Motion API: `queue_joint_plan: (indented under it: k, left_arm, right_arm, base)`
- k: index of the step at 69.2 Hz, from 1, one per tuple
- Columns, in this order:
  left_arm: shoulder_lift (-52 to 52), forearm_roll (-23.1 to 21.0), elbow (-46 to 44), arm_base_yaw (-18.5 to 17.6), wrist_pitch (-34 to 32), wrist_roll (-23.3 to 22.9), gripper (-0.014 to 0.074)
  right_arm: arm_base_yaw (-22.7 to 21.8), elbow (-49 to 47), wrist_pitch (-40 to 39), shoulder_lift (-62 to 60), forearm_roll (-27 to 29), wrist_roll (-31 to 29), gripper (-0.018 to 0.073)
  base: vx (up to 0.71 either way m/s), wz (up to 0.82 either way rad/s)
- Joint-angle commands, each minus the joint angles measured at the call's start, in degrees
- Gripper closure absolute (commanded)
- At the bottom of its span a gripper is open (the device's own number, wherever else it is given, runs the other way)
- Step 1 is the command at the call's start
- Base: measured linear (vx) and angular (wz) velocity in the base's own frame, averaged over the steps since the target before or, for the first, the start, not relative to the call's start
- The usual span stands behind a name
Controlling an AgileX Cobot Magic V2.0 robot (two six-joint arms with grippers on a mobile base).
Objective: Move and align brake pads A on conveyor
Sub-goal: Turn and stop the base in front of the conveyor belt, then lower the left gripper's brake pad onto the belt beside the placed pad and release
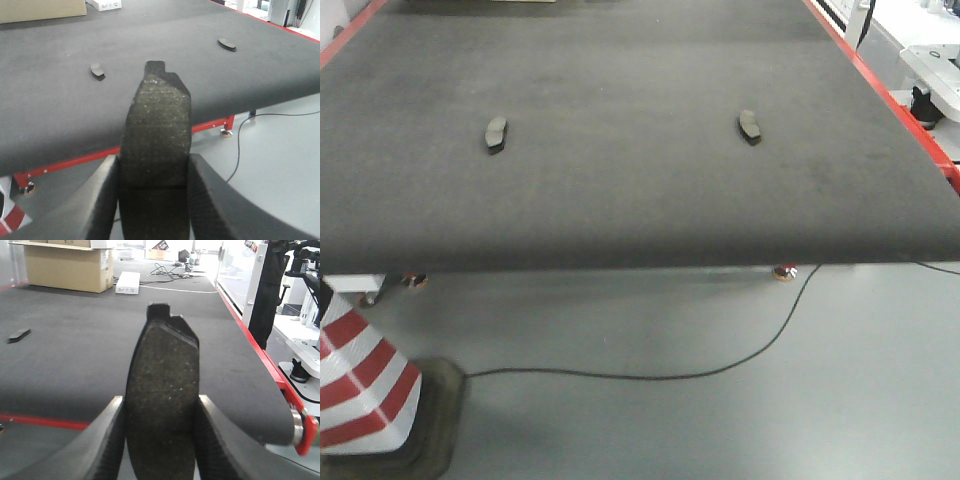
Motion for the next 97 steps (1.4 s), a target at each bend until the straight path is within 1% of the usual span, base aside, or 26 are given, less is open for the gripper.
queue_joint_plan:
  k: [1, 62, 97]
  left_arm:
    - [0.8, 0.3, -1.4, -0.1, -5.3, -0.1, 0.0602]
    - [0.8, 0.3, -1.4, -0.1, -5.4, -0.1, 0.0602]
    - [0.8, 0.3, -1.4, -0.1, -5.4, -0.1, 0.0602]
  right_arm:
    - [-0.4, -1.8, -5.9, 0.6, -0.1, -0.6, 0.0564]
    - [-0.4, -1.8, -5.9, 0.6, -0.1, -0.6, 0.0564]
    - [-0.4, -1.8, -5.9, 0.6, -0.1, -0.6, 0.0564]
  base:
    - [0.34, -0.03]
    - [0.37, 0.02]
    - [0.22, 0.03]
